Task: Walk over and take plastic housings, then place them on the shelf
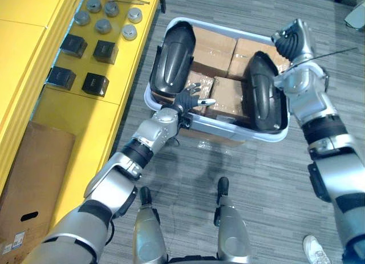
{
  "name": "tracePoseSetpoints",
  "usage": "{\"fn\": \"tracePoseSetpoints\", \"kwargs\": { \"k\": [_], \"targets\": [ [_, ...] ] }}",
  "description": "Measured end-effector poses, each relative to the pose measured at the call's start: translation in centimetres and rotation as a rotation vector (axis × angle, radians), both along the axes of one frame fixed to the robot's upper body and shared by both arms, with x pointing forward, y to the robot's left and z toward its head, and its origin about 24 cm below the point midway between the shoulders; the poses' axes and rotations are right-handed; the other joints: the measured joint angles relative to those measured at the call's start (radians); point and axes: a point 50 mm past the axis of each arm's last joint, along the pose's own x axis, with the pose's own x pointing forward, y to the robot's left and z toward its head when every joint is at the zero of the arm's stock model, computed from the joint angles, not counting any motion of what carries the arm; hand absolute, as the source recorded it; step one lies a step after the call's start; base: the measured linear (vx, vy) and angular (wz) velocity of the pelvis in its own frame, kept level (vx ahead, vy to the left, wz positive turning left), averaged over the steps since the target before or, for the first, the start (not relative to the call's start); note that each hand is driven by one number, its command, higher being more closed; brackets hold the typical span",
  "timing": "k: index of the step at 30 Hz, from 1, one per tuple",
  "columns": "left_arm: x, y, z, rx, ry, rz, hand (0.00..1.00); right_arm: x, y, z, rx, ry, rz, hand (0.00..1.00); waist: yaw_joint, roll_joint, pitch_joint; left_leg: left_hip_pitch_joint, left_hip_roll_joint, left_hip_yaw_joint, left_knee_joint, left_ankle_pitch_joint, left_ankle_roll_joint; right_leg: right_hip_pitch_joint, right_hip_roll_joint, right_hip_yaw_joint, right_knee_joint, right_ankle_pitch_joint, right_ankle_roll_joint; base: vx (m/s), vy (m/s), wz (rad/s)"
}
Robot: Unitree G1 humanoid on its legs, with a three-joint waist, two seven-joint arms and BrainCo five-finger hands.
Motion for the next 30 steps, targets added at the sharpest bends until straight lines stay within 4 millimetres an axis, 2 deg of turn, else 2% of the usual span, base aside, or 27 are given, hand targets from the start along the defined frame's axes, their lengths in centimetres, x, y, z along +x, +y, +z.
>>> {"fn": "tracePoseSetpoints", "kwargs": {
  "k": [3,4,9,12,15,19,25,27,30],
  "targets": [
    [0.1,0.2,0.6,0.022,-0.076,0.044,0.0,-0.1,-0.8,-1.7,0.198,-0.006,-0.047,0.0,-0.012,0.0,0.0,-0.001,0.001,0.004,-0.001,0.0,0.0,-0.004,0.001,0.004,0.002,0.0,0.0,0.01,0.008,-0.02],
    [0.0,-0.2,1.1,0.016,-0.111,0.033,0.0,-0.2,-1.4,-2.2,0.286,-0.019,-0.073,0.0,-0.011,0.0,0.0,-0.001,0.001,0.009,-0.003,0.0,0.0,-0.01,0.001,0.01,0.003,0.0,0.0,0.02,0.019,-0.07],
    [-1.1,-2.3,2.6,-0.005,-0.201,0.005,0.0,-1.0,-4.1,-4.8,0.488,-0.018,-0.223,0.0,-0.017,0.0,0.0,0.001,0.0,0.015,-0.004,-0.001,0.001,-0.015,0.001,0.02,0.004,0.0,0.0,0.01,0.018,-0.03],
    [-1.4,-3.1,2.6,0.008,-0.209,0.009,0.0,-1.3,-5.4,-6.3,0.587,0.002,-0.292,0.0,-0.025,0.0,0.0,0.0,0.0,0.017,-0.003,-0.003,0.002,-0.019,0.001,0.024,0.006,-0.001,0.002,0.0,0.013,-0.02],
    [-1.3,-3.1,2.3,0.023,-0.193,0.023,0.0,-1.7,-6.3,-7.2,0.697,0.008,-0.336,0.0,-0.039,-0.002,0.002,-0.021,0.002,0.018,0.017,-0.009,0.005,-0.045,0.001,0.033,0.025,-0.006,0.007,-0.02,0.014,-0.03],
    [-1.2,-2.9,1.4,0.033,-0.16,0.07,0.0,-2.1,-7.2,-9.0,0.744,0.056,-0.374,0.0,-0.043,-0.003,0.003,-0.05,0.003,0.017,0.044,-0.018,0.007,-0.073,0.0,0.042,0.045,-0.008,0.009,-0.01,0.019,-0.03],
    [-1.5,-2.1,-0.1,-0.018,-0.149,0.122,0.0,-2.3,-7.4,-10.1,0.757,0.087,-0.388,0.0,-0.034,-0.004,0.006,-0.108,0.003,0.007,0.102,-0.039,0.015,-0.125,-0.005,0.051,0.093,-0.024,0.017,-0.01,0.011,0.01],
    [-1.6,-1.9,-0.5,-0.017,-0.163,0.137,0.0,-2.4,-7.5,-10.4,0.772,0.093,-0.389,0.0,-0.029,-0.004,0.007,-0.131,-0.002,0.0,0.117,-0.041,0.019,-0.144,-0.011,0.049,0.109,-0.029,0.019,-0.03,0.028,0.08],
    [-2.4,-2.2,-0.5,-0.078,-0.188,0.124,0.0,-2.8,-7.9,-11.2,0.766,0.106,-0.415,0.0,-0.003,0.001,0.01,-0.164,-0.004,-0.012,0.151,-0.053,0.021,-0.168,-0.017,0.047,0.139,-0.039,0.024,-0.01,0.028,0.08]
  ]
}}
